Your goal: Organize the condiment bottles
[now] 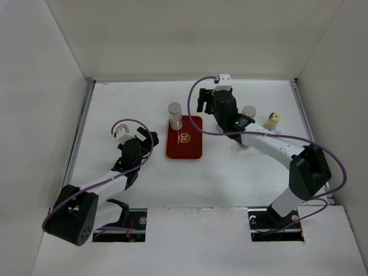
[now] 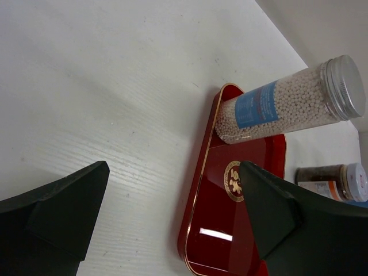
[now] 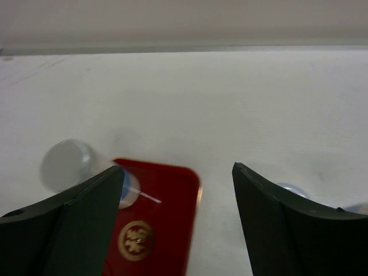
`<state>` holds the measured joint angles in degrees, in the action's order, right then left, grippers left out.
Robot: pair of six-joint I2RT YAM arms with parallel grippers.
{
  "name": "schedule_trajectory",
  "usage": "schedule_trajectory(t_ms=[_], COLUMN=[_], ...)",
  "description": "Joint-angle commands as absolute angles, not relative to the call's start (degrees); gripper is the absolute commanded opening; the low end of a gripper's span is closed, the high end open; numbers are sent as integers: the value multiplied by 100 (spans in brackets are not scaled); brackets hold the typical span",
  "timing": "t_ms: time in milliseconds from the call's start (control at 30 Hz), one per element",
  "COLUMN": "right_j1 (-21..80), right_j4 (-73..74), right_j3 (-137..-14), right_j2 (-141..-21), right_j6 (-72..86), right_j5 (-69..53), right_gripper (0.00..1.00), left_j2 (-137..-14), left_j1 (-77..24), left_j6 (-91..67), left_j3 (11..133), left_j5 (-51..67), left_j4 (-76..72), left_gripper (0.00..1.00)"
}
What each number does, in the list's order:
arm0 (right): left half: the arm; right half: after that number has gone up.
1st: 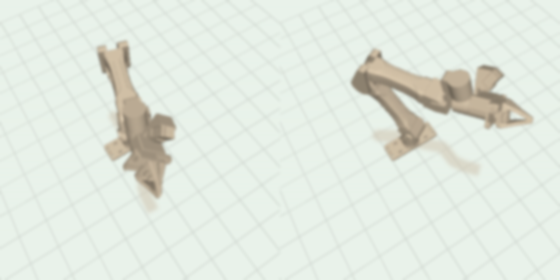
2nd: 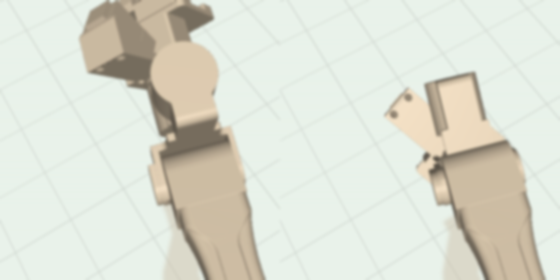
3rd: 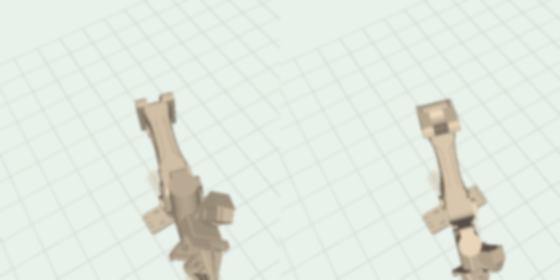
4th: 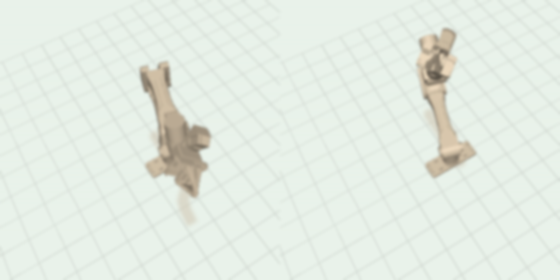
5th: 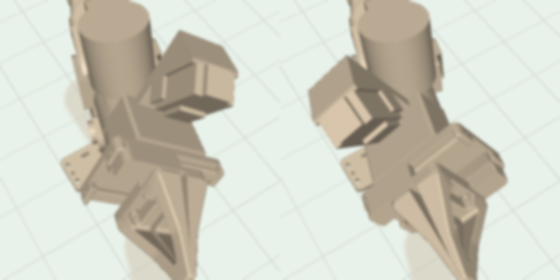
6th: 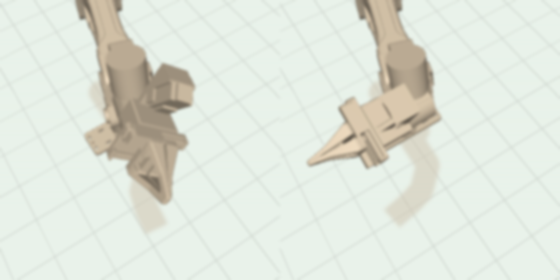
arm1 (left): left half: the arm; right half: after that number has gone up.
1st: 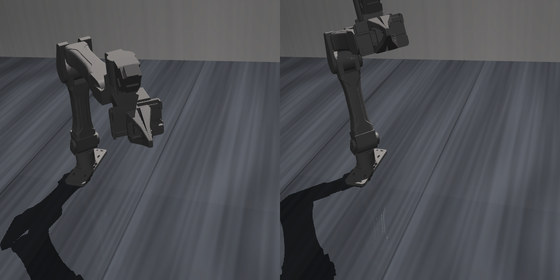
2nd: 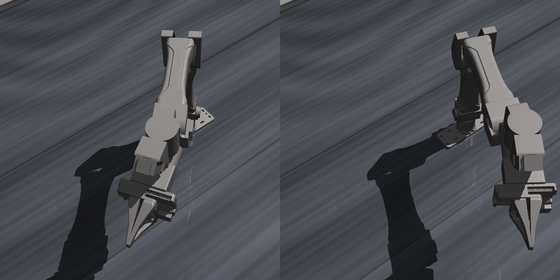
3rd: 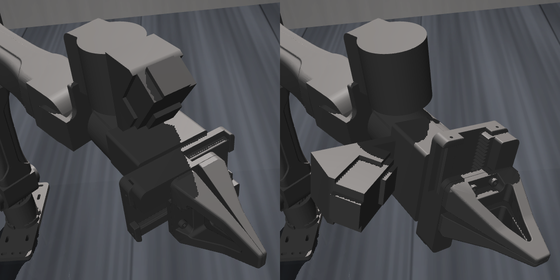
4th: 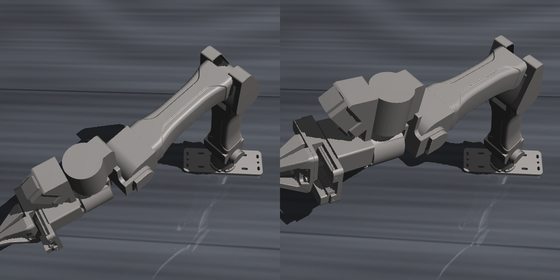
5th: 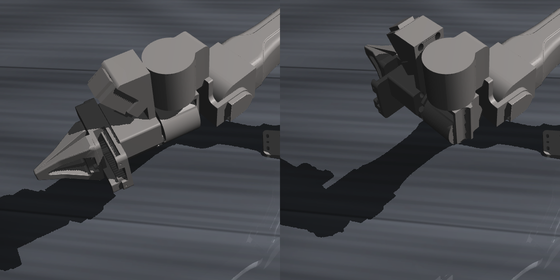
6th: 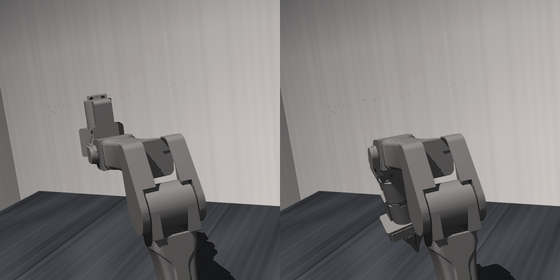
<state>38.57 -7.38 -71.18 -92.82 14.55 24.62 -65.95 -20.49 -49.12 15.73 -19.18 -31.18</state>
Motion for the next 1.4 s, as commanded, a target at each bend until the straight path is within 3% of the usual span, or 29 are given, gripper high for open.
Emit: schedule_trajectory(t_ms=[0, 133, 633, 867, 967, 1100, 1367], right_j1=[3486, 3248, 2940, 2817, 2852, 2852, 3677], right_j4=[-651, -597, -668, -677, -721, -895, -1749], right_j3=[-6742, -6566, -6232, -6284, -6398, -6390, -6441], right_j2=[-9316, -9466, -9738, -10107, -10239, -10047, -9562], right_j6=[1784, 1819, 1969, 2091, 2101, 2022, 1468], right_j5=[2900, 3120, 3550, 3086, 2936, 3286, 3165], right_gripper=[84, 87, 85, 85, 79, 54, 49], left_j2=[-6662, -6513, -6749, -6829, -6803, -6820, -6908], left_j1=[-2026, -2017, -2070, -2078, -2052, -2052, -2061], left_j6=[-4992, -5001, -5001, -5001, -5001, -5001, -5019], left_j3=[1547, 1503, 1573, 1582, 1565, 1573, 1600], left_j5=[-1829, -1845, -1890, -1854, -1802, -1820, -1749], left_j4=[-3445, -3445, -3480, -3533, -3533, -3533, -3551], left_gripper=[100, 100, 100, 100, 100, 100, 100])
